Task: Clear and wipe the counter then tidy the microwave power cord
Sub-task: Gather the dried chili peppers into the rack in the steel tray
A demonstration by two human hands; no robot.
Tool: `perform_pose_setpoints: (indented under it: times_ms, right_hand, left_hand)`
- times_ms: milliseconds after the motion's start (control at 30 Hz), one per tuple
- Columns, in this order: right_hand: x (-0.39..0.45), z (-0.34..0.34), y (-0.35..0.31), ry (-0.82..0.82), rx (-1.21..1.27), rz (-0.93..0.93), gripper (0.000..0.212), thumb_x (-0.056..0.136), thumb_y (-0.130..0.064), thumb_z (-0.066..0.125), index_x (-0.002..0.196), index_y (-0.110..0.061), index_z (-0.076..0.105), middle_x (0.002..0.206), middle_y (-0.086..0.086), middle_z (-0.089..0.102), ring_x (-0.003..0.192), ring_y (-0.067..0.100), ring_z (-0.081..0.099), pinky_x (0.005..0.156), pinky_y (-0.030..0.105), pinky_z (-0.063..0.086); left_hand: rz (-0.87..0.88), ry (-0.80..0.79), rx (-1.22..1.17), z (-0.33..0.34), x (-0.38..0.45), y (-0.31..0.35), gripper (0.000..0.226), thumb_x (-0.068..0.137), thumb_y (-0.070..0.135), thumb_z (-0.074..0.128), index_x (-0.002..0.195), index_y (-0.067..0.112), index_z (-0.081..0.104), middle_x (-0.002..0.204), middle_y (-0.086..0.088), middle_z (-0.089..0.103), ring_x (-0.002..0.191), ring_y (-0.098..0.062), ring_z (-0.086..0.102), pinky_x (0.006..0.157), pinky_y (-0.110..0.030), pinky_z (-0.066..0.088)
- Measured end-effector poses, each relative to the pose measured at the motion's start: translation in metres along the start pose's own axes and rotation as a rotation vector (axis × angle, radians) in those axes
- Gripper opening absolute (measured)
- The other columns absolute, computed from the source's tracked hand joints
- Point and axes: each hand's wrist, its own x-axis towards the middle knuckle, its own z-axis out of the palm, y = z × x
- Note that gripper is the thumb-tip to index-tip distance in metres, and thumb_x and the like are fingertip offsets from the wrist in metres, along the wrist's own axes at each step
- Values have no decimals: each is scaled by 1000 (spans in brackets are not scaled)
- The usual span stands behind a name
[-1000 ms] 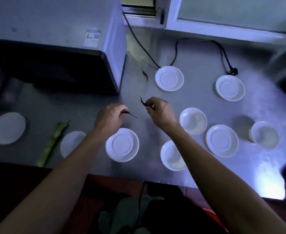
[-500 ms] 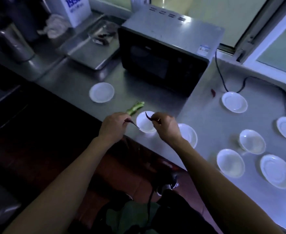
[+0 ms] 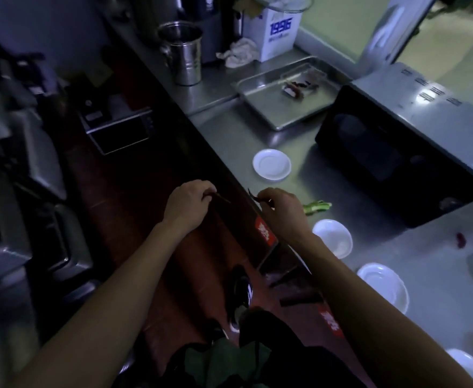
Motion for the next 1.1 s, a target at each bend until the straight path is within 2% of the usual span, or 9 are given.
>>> perform_pose_setpoints:
  times_ms: [233, 500, 633, 833, 933, 1100]
  right_hand:
    - [60, 44, -10, -86, 74, -43, 23, 82, -20, 61, 102, -26, 72, 100, -3, 73, 91, 20, 68, 84, 39, 54]
    - [158, 67, 10, -89, 128, 0, 20, 85, -15, 61, 99, -22, 73, 97, 0, 74, 87, 22, 68, 81, 42, 54]
    - [203, 61, 27, -67, 121, 51, 22, 85, -9, 61, 101, -20, 73, 97, -2, 73, 88, 21, 67, 82, 44, 52]
    - [254, 40, 50, -11, 115, 93, 23, 87, -8, 59, 102, -19, 73, 97, -2, 72, 89, 21, 65, 80, 37, 51]
    - [271, 27, 64, 38, 93, 143, 24, 88, -9, 58, 101, -21, 73, 96, -2, 72, 87, 23, 65, 77, 36, 50]
    - [289, 2, 89, 102, 113, 220, 31, 87, -10, 55, 104, -27, 74, 100, -6, 73, 89, 19, 65, 78, 36, 53]
  left_hand:
    - [-116, 1, 48, -5, 25, -46, 19, 90, 17, 66, 105, 27, 71, 102, 9, 69, 97, -16, 65, 88, -40, 53]
    - [-82, -101, 133, 7, 132, -68, 18, 91, 17, 65, 106, 26, 71, 104, 8, 68, 99, -17, 64, 89, -39, 51]
    - [-32, -185, 166, 16, 189, -63, 19, 91, 16, 65, 106, 25, 70, 104, 6, 68, 100, -19, 64, 88, -39, 51]
    - [39, -185, 201, 18, 262, -43, 17, 89, 14, 65, 103, 21, 73, 104, 2, 71, 99, -23, 65, 84, -39, 51]
    - [100, -198, 218, 23, 296, -24, 13, 91, 17, 64, 101, 20, 73, 102, 1, 71, 96, -25, 65, 80, -35, 50]
    - [161, -259, 224, 40, 345, -1, 13, 92, 21, 60, 99, 25, 70, 101, 4, 70, 94, -22, 63, 76, -39, 53]
